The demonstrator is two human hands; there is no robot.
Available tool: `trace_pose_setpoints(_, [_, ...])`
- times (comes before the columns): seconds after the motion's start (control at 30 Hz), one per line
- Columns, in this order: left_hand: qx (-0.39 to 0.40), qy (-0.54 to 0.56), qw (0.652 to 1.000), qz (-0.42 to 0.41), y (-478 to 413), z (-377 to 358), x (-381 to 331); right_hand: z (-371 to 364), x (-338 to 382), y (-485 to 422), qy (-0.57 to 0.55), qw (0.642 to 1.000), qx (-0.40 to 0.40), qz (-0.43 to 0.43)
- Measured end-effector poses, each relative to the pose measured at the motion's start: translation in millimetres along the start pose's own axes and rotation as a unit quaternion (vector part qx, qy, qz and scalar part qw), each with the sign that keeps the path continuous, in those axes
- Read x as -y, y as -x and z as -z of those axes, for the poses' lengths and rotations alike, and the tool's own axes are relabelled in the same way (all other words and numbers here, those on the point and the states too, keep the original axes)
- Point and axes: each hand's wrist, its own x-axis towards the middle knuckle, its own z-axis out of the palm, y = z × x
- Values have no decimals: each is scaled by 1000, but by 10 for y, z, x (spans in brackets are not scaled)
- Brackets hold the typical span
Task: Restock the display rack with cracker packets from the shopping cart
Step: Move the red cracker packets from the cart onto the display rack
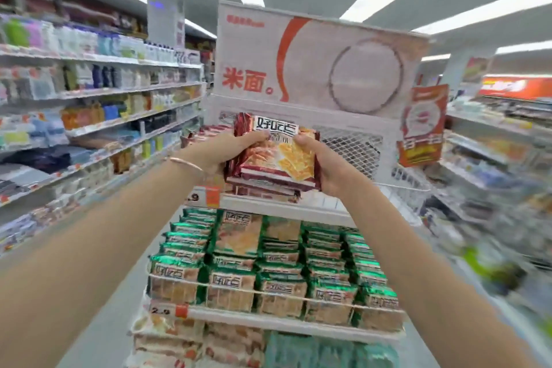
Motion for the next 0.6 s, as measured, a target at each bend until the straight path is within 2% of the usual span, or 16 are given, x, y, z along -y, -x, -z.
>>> trace_pose_setpoints(0.27, [70, 8, 997, -34, -1156, -1248, -495, 1566, 387, -294, -31, 998, -40, 28])
trace_pose_setpoints(0.37, [58, -33, 997, -38, -1555, -1516, -525, 1965, 436, -545, -27, 999, -43, 11])
trace_pose_setpoints(0.5, [-2, -158, 985, -75, -2125, -1573, -400, 2312, 385, -973, 5, 999, -24, -41])
trace_pose_setpoints(0.6, [-21, -323, 944, -56, -2230, -1550, -391, 2415, 296, -1302, 94, 993, -8, -73])
